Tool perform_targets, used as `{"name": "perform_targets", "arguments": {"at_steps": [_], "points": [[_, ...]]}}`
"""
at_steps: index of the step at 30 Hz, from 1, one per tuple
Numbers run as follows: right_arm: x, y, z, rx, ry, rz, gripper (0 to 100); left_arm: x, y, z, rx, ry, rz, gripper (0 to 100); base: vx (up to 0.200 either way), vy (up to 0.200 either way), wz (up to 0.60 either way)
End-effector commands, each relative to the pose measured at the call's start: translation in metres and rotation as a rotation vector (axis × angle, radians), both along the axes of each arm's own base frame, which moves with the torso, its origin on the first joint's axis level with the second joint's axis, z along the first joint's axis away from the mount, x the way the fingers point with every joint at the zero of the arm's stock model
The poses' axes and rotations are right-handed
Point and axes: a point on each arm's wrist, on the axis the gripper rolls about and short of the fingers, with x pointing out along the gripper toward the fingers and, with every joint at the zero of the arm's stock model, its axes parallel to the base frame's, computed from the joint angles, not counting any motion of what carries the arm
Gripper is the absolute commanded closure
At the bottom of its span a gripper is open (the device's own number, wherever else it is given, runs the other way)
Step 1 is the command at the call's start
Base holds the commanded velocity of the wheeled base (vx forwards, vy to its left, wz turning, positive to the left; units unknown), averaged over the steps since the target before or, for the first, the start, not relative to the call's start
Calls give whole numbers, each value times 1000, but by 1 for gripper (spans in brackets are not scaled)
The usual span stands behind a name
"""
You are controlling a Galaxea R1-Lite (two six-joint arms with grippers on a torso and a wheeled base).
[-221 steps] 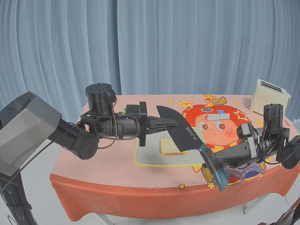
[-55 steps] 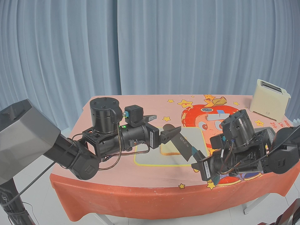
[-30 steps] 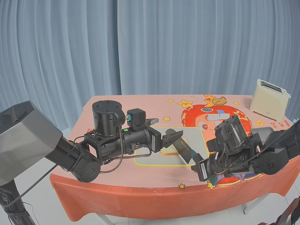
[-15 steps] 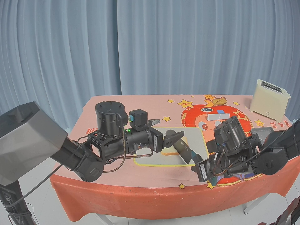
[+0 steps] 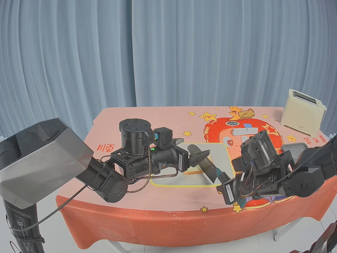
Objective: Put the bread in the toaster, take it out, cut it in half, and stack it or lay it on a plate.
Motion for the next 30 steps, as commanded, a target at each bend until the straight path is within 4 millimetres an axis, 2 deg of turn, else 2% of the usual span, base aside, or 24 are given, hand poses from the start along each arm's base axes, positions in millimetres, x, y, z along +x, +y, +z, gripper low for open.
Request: {"name": "perform_targets", "arguments": {"at_steps": [1,9,24,30], "points": [[0,2,2,-9,-15,14,100,-2,-3,-3,4,5,-9,0,0,0,0],[3,10,8,-26,-52,30,100,-2,-4,-3,2,3,-9,0,0,0,0],[5,7,7,-69,-63,41,100,5,-7,3,-3,-22,47,0,0,0,0],[4,10,5,-108,-84,42,100,7,-9,-9,15,-3,59,0,0,0,0]]}}
